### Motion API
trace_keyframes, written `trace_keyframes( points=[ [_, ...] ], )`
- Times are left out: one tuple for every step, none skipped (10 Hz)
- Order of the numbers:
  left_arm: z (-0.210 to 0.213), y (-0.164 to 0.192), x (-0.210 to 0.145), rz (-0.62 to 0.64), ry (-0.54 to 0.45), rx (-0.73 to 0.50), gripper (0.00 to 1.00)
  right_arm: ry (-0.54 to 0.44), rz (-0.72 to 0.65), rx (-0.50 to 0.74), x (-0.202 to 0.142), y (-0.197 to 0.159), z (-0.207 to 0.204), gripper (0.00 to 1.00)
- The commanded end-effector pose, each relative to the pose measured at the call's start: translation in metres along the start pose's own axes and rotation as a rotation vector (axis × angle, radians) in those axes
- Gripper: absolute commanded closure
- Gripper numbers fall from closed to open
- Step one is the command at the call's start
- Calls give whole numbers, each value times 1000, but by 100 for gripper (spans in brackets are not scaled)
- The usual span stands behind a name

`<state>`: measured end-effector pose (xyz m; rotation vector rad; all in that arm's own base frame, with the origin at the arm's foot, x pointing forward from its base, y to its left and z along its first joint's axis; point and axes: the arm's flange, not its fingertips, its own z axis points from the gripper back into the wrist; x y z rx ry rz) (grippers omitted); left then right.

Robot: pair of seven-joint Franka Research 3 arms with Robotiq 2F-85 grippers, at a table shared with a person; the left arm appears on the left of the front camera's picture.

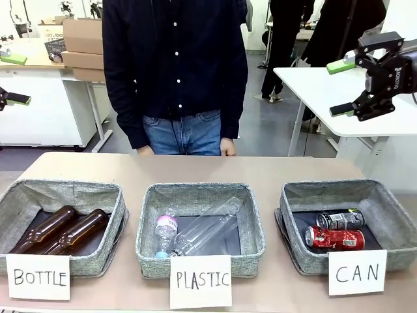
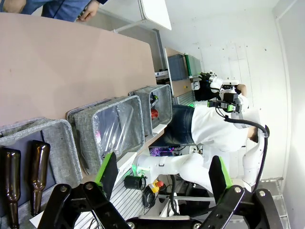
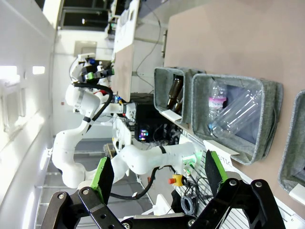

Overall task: Sort the can waste into the basket.
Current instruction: Pick up the can waste from the table and place it in the right Fabric basket.

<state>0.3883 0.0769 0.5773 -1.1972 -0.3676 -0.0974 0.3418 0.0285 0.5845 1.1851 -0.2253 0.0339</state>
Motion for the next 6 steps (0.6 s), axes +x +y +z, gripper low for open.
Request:
trace_keyframes(
  points=[
    [0, -3, -2, 5, 3, 3, 0, 8, 21, -2, -2, -2, 1, 0],
    [0, -3, -2, 5, 3, 3, 0, 8, 21, -2, -2, -2, 1, 0],
    [0, -3, -2, 5, 3, 3, 0, 8, 21, -2, -2, -2, 1, 0],
    [0, -3, -2, 5, 3, 3, 0, 8, 21, -2, -2, -2, 1, 0],
    [0, -3, -2, 5, 3, 3, 0, 8, 21, -2, -2, -2, 1, 0],
    [0, -3, -2, 5, 3, 3, 0, 8, 21, -2, -2, -2, 1, 0]
  ],
)
